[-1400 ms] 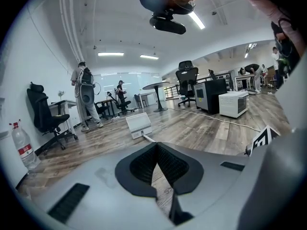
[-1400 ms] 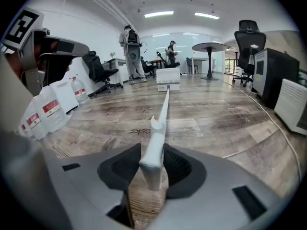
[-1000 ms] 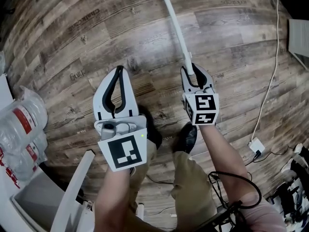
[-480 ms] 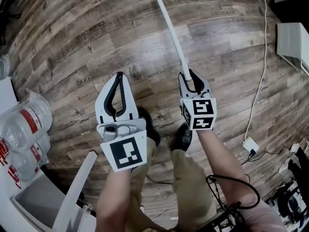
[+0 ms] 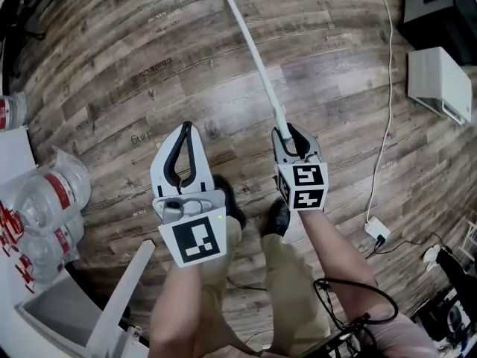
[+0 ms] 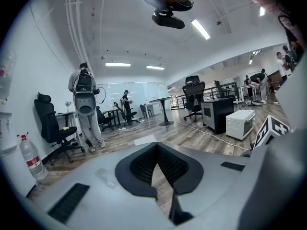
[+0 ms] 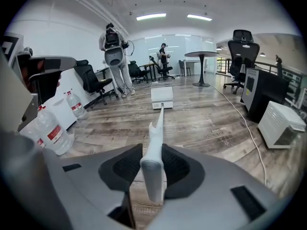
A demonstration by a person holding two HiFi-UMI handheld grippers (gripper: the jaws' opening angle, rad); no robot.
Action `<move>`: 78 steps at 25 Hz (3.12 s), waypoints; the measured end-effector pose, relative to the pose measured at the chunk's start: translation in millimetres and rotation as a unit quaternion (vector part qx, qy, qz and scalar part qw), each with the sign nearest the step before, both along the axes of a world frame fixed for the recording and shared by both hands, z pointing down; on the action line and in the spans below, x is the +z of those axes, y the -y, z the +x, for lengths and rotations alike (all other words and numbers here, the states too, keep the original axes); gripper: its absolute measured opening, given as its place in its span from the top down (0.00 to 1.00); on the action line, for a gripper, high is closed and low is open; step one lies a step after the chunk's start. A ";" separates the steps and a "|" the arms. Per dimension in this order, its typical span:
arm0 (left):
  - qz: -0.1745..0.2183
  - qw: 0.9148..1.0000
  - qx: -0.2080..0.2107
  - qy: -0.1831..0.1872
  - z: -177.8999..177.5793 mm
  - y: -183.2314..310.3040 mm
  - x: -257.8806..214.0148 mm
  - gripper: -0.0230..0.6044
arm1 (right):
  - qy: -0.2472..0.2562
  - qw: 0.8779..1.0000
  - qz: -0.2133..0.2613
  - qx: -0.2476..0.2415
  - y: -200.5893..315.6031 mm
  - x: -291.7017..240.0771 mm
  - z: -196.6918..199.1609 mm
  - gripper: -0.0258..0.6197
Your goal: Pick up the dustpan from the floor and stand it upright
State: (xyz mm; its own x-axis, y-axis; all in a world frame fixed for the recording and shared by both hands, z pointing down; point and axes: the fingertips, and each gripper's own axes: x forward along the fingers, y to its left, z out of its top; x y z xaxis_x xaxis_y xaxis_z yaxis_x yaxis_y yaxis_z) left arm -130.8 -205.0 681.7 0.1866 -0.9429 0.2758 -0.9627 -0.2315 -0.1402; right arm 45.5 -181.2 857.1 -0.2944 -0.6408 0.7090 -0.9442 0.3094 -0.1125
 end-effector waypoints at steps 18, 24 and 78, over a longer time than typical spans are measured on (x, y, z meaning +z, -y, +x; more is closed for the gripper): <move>0.041 0.999 0.005 0.020 -22.1 5.9 -115.5 0.95 | -0.011 1.000 -0.011 0.007 3.7 -101.2 -20.0 0.76; 0.056 0.998 -0.015 -0.005 -28.3 5.3 -147.4 0.95 | -0.011 1.000 -0.011 0.005 3.7 -125.5 -21.4 0.76; 0.104 0.994 -0.041 -0.008 -11.5 -19.0 -350.3 0.95 | -0.010 0.999 -0.027 -0.014 -32.0 -328.7 -11.3 0.76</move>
State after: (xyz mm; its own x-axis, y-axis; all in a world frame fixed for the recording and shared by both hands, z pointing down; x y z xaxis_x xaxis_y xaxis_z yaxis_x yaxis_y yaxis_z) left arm -142.2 -185.9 331.4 0.1093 -0.9914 0.0715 -0.9795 -0.1197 -0.1620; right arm 34.3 -149.2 528.4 -0.2965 -0.5932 0.7485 -0.9376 0.3299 -0.1100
